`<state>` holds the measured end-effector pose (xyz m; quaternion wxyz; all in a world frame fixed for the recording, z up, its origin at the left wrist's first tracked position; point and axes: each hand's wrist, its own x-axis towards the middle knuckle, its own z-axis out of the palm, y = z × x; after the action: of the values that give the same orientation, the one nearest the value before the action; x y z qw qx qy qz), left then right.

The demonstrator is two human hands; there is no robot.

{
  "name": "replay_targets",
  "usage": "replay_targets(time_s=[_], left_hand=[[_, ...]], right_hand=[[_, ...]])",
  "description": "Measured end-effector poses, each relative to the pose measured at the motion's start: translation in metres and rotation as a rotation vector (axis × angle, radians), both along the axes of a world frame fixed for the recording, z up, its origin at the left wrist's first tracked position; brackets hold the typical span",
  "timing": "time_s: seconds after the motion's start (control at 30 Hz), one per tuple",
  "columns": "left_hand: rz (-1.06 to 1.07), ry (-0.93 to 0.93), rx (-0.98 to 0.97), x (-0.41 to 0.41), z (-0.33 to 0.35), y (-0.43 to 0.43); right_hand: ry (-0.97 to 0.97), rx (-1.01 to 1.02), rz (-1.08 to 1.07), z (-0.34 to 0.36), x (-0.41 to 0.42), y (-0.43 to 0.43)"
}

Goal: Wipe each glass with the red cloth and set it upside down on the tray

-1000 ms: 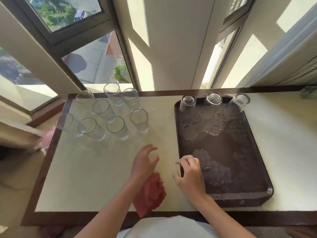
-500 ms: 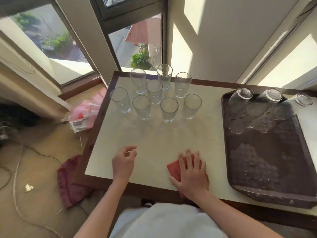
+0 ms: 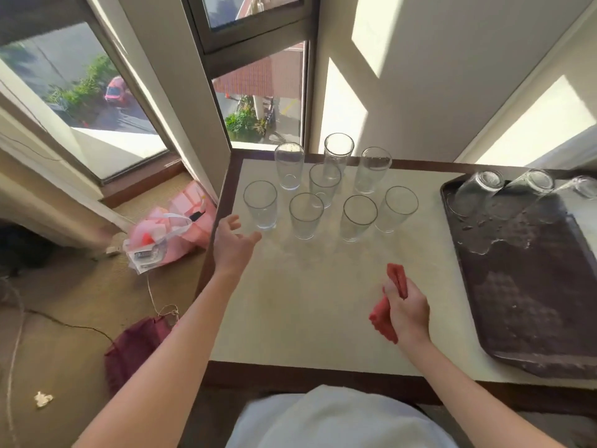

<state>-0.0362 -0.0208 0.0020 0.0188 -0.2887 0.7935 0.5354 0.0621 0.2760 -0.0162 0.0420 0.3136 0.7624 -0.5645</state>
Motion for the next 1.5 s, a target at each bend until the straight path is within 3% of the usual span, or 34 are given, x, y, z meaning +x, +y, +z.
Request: replay_targets(time_s=[0.13,0.23,0.5,0.63,0.77,0.9,1.17,1.27,1.3,1.37,1.5], left_hand=[[-0.116,-0.008,0.017,-0.042,-0.012,-0.005],[-0.152,0.043,0.013,-0.054,-0.021,-0.002],[-0.168,0.113,-0.031,-0.053,-0.027,-0.001],[-0.134,0.120,0.041,-0.027,-0.022,-0.007],[-0.111,0.099,0.157,0.026,-0.009,-0.004],[-0.218,-0.004,0.334,0.088,0.005,0.019],[-0.381,-0.195,0.662,0.140,0.008,0.105],[-0.412,-0.141,0.780,0.149,0.016,0.137],[-0.414,-0.120,0.804,0.153,0.019,0.145],[-0.425,-0.089,0.836,0.159,0.027,0.160],[-0.414,-0.070,0.872,0.166,0.032,0.178]], right_hand=[[-0.039,-0.698,-0.260,0.031,-0.014,-0.015],[-0.098,-0.971,-0.260,0.045,-0.015,-0.020],[-0.191,-1.000,-0.305,0.043,-0.002,-0.026],[-0.182,-1.007,-0.268,0.045,0.007,-0.024],[-0.151,-0.923,-0.163,0.055,0.015,-0.020],[-0.119,-0.787,-0.055,0.076,0.023,-0.021],[0.084,-0.572,0.439,0.114,0.050,-0.032],[0.195,-0.046,0.578,0.101,0.058,-0.028],[0.209,0.154,0.587,0.094,0.060,-0.024],[0.241,0.326,0.525,0.085,0.062,-0.015],[0.267,0.266,0.352,0.075,0.060,0.007]])
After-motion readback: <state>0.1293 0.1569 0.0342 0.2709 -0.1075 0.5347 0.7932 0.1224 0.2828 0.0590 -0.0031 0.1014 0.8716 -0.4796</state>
